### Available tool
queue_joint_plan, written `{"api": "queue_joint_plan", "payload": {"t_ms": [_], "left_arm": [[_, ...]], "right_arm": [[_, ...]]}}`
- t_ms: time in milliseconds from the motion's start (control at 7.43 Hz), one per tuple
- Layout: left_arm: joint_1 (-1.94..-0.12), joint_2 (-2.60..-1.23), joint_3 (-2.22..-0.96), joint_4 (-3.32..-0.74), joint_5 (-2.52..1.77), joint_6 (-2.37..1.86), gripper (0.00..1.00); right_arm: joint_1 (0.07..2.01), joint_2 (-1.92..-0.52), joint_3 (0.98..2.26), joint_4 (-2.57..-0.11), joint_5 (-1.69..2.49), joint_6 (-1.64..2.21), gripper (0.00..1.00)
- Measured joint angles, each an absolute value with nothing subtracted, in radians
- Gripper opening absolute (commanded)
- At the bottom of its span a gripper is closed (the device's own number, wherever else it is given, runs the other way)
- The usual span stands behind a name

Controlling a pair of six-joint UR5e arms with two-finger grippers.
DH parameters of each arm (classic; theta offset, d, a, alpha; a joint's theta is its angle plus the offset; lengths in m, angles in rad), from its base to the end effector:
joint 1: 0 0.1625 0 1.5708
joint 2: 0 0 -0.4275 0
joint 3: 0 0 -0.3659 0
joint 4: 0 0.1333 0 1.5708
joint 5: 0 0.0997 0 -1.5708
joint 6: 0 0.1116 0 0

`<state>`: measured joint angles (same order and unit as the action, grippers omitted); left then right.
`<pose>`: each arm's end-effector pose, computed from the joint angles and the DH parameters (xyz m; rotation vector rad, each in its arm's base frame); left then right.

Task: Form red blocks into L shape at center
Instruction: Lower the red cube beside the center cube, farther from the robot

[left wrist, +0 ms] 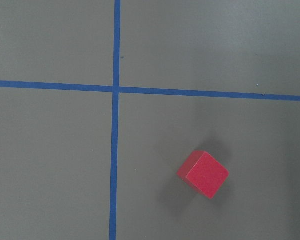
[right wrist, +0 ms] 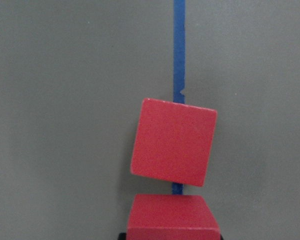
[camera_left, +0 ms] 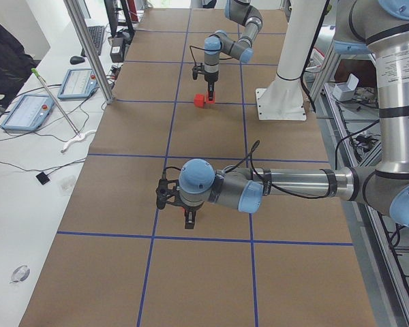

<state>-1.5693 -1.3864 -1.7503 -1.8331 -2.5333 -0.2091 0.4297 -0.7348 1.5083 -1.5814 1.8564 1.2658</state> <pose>-0.0411 -0.4002 0.6208 0.1352 0.9761 -0.0667 -0.6167 -0.3946 0.2020 0.0186 -0.8042 0.0090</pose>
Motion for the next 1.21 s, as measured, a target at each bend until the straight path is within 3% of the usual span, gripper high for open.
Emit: {"api": "queue_joint_plan", "payload": {"t_ms": [1212], "left_arm": [[-1.569,-1.387,-1.751,-1.835,-2.534,-0.214,1.0]], "right_arm": [[0.436,-0.734,1.47,-1.537,1.834,1.239,0.0]]}}
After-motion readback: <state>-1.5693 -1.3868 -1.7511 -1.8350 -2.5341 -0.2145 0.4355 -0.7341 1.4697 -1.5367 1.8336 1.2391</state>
